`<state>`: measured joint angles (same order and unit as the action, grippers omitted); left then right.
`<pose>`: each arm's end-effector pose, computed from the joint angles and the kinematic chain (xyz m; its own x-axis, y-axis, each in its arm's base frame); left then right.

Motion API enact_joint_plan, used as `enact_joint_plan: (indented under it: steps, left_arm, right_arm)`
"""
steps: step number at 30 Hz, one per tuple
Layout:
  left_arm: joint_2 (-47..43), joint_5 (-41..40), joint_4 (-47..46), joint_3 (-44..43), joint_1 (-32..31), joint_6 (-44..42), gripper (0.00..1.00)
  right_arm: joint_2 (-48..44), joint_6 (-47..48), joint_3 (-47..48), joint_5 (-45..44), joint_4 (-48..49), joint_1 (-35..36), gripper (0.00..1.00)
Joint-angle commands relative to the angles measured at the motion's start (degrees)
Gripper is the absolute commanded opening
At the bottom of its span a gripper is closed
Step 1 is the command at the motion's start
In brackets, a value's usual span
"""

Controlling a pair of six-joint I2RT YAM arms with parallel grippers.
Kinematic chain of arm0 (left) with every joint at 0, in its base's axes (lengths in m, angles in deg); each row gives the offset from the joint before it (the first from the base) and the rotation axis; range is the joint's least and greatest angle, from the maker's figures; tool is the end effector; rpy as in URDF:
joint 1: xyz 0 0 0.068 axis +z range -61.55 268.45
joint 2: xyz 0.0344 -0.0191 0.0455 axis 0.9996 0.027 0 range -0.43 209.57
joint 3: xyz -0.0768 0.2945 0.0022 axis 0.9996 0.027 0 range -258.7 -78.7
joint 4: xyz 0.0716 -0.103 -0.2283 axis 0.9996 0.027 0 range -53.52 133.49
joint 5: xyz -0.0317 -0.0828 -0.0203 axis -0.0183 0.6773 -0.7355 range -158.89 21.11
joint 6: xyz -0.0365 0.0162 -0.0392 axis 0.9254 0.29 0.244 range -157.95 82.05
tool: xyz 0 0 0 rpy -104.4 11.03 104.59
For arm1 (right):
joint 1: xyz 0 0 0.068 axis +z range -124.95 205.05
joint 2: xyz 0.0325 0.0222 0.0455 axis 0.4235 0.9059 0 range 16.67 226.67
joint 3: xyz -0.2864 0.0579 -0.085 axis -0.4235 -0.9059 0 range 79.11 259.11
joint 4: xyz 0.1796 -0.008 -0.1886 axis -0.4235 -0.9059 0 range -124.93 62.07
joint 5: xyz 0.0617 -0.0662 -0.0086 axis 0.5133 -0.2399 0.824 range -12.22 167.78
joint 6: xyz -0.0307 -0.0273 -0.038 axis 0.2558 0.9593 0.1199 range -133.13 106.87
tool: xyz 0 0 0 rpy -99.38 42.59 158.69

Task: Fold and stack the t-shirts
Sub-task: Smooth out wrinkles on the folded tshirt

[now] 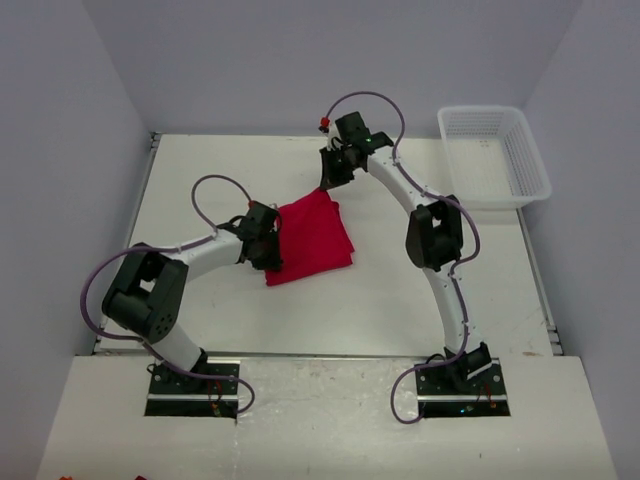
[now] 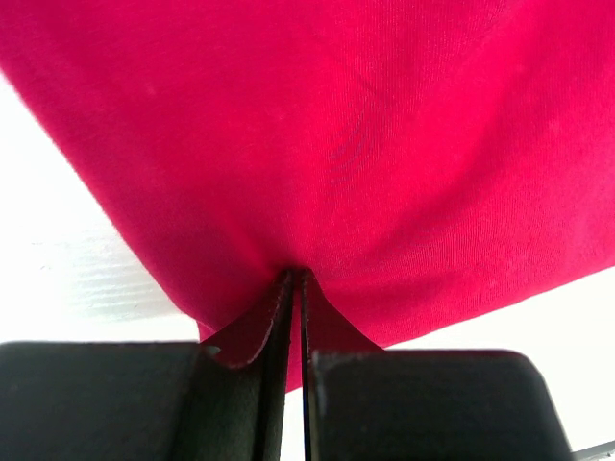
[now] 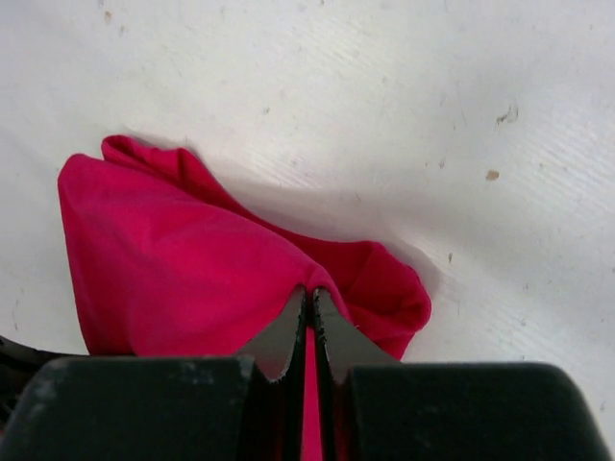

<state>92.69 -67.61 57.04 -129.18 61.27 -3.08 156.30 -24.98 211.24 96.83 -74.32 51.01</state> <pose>0.2728 -0.1411 0.1879 -0.9177 -0.1712 -0.3585 -0.0719 0.9590 -0.2740 0.4987 0.2567 0.2438 -0.8315 -0.1888 -0.5225 -0.4250 0.8219 0.3792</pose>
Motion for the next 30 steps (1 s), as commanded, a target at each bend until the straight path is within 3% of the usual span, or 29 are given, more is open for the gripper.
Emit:
enact_joint_plan:
  steps: [1,4,5,6,8,14,15,16,18,20,21,22,23,24,30]
  left_arm:
    - [3.1,0.0,0.1,2.4,-0.8,-1.1,0.07]
    - [3.0,-0.7,0.1,2.1,-0.9,-0.9,0.08]
    - [2.7,-1.0,0.0,2.0,-1.4,-0.7,0.09]
    - [1.5,-2.8,-0.2,1.6,-1.6,-0.6,0.11]
    - [-0.1,-6.2,-0.2,0.8,-2.6,-0.3,0.13]
    - [-9.4,-15.1,-0.7,-6.7,-4.7,-2.6,0.18]
    - [-10.6,-15.4,-0.5,-8.1,-4.8,-3.1,0.19]
    - [-10.7,-15.4,0.0,-9.7,-4.8,-4.6,0.21]
    - [-9.0,-15.2,3.2,-16.1,-4.8,-5.9,0.24]
    - [-5.5,-14.2,5.3,-22.5,-4.7,-7.4,0.23]
    - [-4.2,-12.4,6.2,-24.4,-4.8,-8.1,0.22]
    - [-3.0,-11.7,6.3,-26.0,-4.7,-8.6,0.18]
    - [0.2,-10.3,6.2,-29.0,-4.6,-9.0,0.06]
    - [2.0,-7.1,6.2,-30.6,-4.4,-9.2,0.0]
    - [13.6,8.2,-0.8,-36.0,-1.6,-9.5,0.0]
  right_arm:
    - [1.8,2.2,4.9,1.0,0.8,0.1,0.02]
    - [1.3,2.5,4.4,1.3,2.1,0.1,0.46]
    - [0.1,2.9,3.2,1.3,2.4,0.0,0.79]
    - [-0.6,3.2,2.3,0.9,3.7,0.1,0.9]
    - [-3.4,3.9,0.0,-0.9,4.9,0.0,0.99]
    - [-13.2,2.4,-4.0,-7.8,2.0,0.1,0.99]
    - [-15.8,2.1,-6.4,-8.1,2.4,0.1,0.99]
    - [-18.9,0.2,-14.7,-8.6,4.0,0.2,0.99]
    - [-29.1,-3.2,-28.3,-9.4,10.6,0.1,0.93]
    - [-34.1,-5.0,-34.9,-8.3,13.6,0.1,0.79]
    - [-37.6,-6.9,-40.1,-7.2,14.1,0.1,0.33]
    - [-39.0,-7.4,-42.4,-5.7,14.7,0.1,0.01]
    - [-39.9,-7.9,-44.0,-4.3,14.8,0.1,0.0]
    - [-41.4,-8.6,-46.0,-0.5,15.5,0.1,0.0]
    - [-44.4,-15.4,-59.2,13.8,24.1,0.2,0.0]
